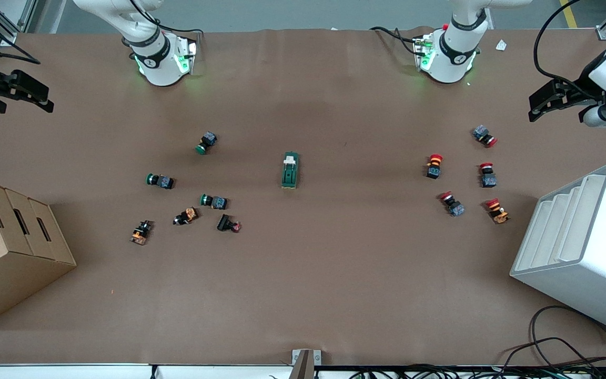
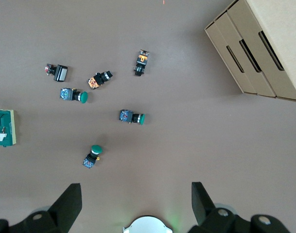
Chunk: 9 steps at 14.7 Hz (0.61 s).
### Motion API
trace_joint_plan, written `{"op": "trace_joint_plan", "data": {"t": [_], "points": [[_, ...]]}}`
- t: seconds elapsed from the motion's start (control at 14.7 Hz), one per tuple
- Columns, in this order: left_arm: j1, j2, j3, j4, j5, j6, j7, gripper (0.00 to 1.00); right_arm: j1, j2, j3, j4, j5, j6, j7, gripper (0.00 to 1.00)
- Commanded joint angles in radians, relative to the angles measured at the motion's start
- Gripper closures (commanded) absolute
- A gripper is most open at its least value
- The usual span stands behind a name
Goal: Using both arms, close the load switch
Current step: 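Move the left gripper over the green load switch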
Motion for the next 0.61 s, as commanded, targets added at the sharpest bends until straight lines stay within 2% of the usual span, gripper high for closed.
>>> {"op": "trace_joint_plan", "data": {"t": [0.0,0.2,0.34,0.54], "points": [[0.004,0.002,-0.004,0.018,-0.015,-0.021,0.001,0.0,0.009,-0.019,-0.003,-0.018,-0.009,0.008,0.003,0.0],[0.004,0.005,-0.003,0.023,-0.012,-0.019,0.001,0.0,0.009,-0.019,-0.002,-0.015,-0.009,0.007,0.005,0.0],[-0.001,0.019,-0.003,0.061,-0.023,-0.018,0.015,0.0,0.009,-0.019,-0.002,-0.015,-0.008,0.005,0.005,0.0],[-0.01,0.05,-0.009,0.066,-0.199,0.023,-0.005,0.0,0.006,-0.019,-0.003,-0.015,0.001,0.007,0.017,0.0]]}}
